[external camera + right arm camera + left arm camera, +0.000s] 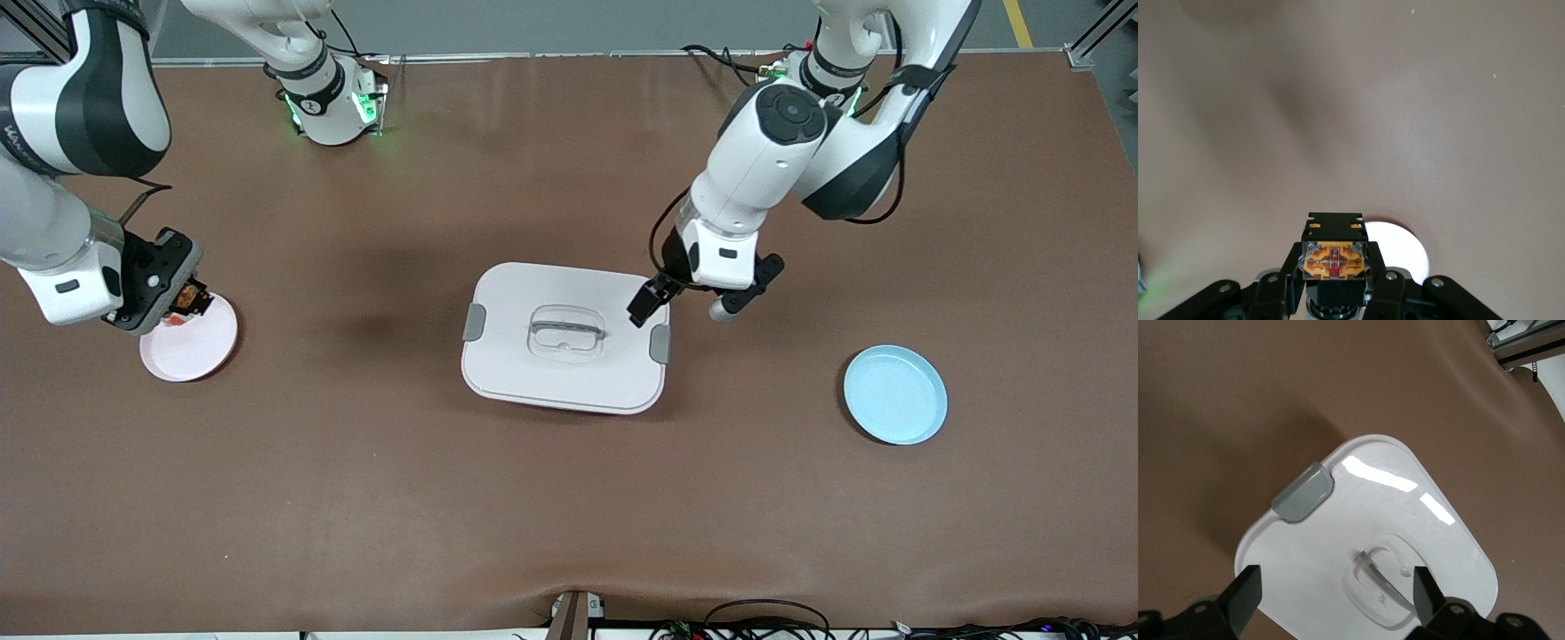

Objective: Transfer orange switch to right arm and place
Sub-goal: 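Carry the switch with the right gripper over the white plate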

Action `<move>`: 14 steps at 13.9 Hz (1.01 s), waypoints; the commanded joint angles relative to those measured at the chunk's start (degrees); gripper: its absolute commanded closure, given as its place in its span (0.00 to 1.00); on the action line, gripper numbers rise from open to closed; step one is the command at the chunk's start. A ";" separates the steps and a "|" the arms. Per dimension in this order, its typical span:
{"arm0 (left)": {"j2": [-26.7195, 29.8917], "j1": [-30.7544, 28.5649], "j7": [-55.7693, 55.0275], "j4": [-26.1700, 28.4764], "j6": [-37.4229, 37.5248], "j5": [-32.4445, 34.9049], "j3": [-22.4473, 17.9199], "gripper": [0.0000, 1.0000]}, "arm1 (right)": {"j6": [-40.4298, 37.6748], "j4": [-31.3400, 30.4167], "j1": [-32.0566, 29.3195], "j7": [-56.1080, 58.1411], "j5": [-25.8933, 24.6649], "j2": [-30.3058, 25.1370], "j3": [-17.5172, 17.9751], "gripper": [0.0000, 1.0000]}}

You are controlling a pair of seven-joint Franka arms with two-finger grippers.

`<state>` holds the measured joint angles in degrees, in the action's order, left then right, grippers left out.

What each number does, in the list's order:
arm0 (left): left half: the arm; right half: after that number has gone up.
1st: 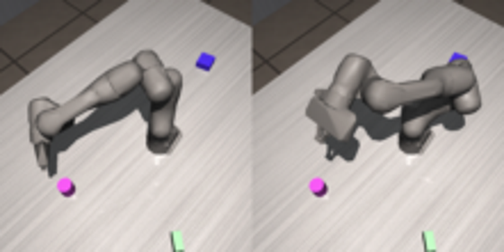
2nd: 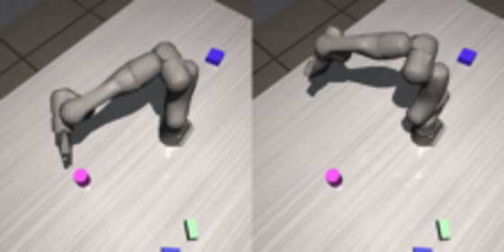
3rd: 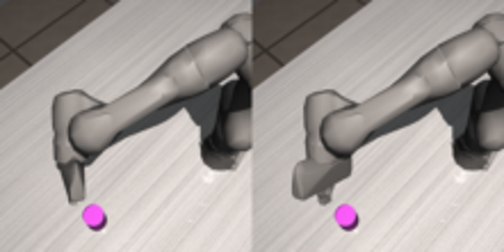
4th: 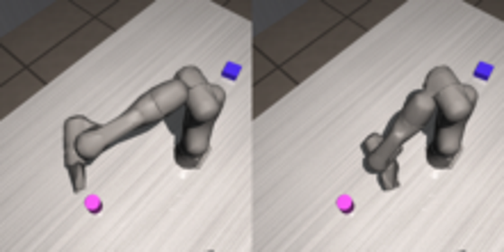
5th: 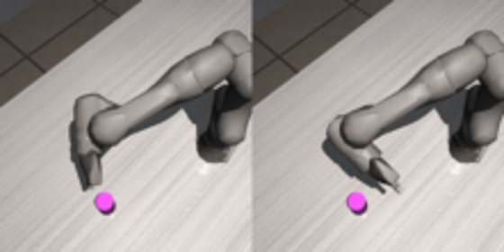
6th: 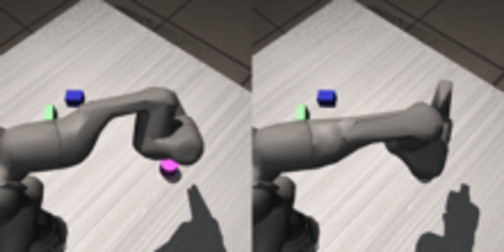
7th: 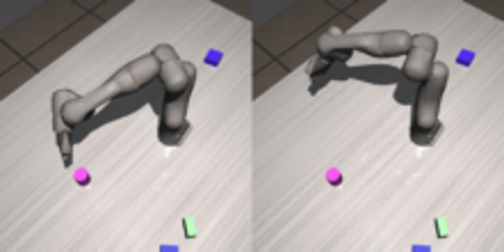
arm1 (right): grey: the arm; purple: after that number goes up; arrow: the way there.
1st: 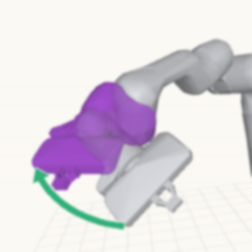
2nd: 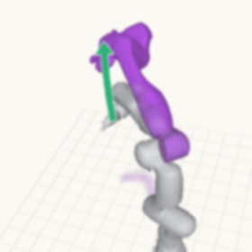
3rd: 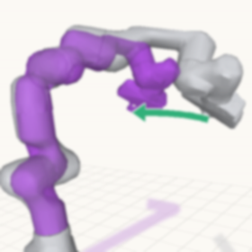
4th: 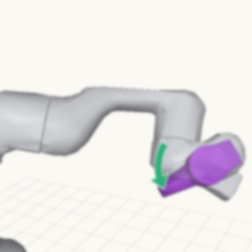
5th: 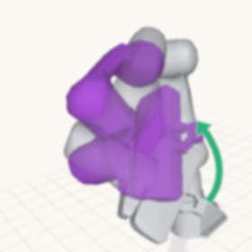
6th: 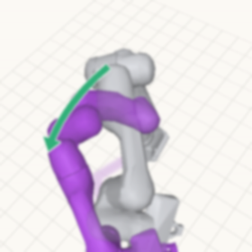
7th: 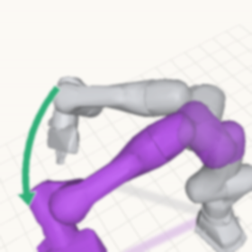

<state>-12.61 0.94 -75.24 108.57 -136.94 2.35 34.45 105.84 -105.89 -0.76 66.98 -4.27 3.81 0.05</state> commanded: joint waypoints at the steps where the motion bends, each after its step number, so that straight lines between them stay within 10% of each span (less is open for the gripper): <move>1: 5.57 -3.31 4.91 5.24 0.27 0.64 0.53 0.00 | 4.96 -4.05 -3.45 6.21 -2.85 -0.47 0.92 1.00; 14: 12.17 -15.43 40.76 6.04 12.22 0.29 0.44 0.00 | 36.16 -23.03 -13.12 18.36 -11.19 4.27 0.92 1.00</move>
<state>-2.80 -12.04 -38.32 113.46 -125.84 2.35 34.37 136.85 -124.87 -11.26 84.54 -12.82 8.86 0.03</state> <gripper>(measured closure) 0.000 0.590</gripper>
